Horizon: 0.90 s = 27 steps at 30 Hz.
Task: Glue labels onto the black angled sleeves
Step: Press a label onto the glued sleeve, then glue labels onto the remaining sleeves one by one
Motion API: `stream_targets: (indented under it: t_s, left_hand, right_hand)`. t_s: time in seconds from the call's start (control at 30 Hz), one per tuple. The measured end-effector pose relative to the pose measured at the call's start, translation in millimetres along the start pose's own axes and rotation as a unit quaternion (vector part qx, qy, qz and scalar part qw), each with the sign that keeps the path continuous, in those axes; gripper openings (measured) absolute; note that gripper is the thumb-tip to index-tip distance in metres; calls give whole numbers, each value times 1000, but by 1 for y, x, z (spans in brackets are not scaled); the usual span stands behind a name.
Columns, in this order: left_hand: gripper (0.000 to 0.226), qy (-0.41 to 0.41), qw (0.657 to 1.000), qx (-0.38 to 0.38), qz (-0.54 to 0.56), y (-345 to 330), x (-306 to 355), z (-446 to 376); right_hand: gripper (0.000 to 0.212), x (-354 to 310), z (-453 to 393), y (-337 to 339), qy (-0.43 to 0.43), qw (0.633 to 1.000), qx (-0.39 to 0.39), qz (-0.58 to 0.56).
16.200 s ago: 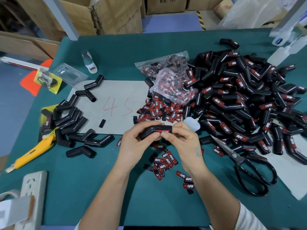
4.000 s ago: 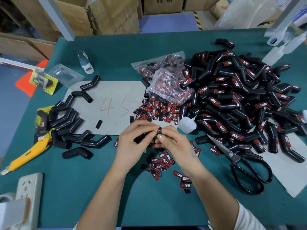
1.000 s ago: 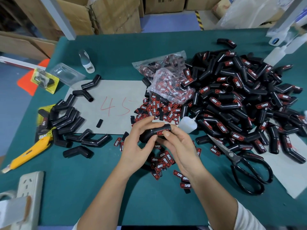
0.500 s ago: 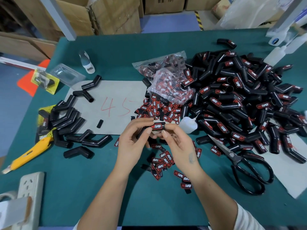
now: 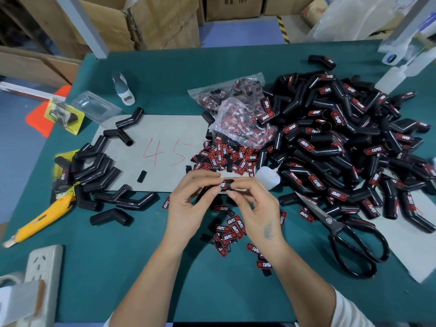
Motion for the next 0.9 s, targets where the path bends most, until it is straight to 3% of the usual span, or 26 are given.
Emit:
stream_targets:
  t_s: [0.57, 0.67, 0.77, 0.9]
  left_hand:
    - [14, -109, 991, -4, -77, -4, 18, 3]
    - [13, -81, 996, -1, -42, -2, 16, 2]
    - [13, -33, 999, 13, 6, 3, 10, 0]
    - [15, -3, 999, 7, 36, 1, 4, 1]
  right_hand:
    - [10, -12, 3, 2, 116, 990, 10, 81]
    - [12, -11, 3, 1, 80, 996, 4, 39]
    - [28, -5, 1, 0, -24, 998, 15, -50]
    - [32, -7, 2, 1, -35, 997, 27, -62]
Point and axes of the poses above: each hand's wrist, its own z-axis away from the middle knuckle, its own y-axis out of the back of the hand, x = y × z, the point moved 7 cm from there along -z, towards the middle knuckle
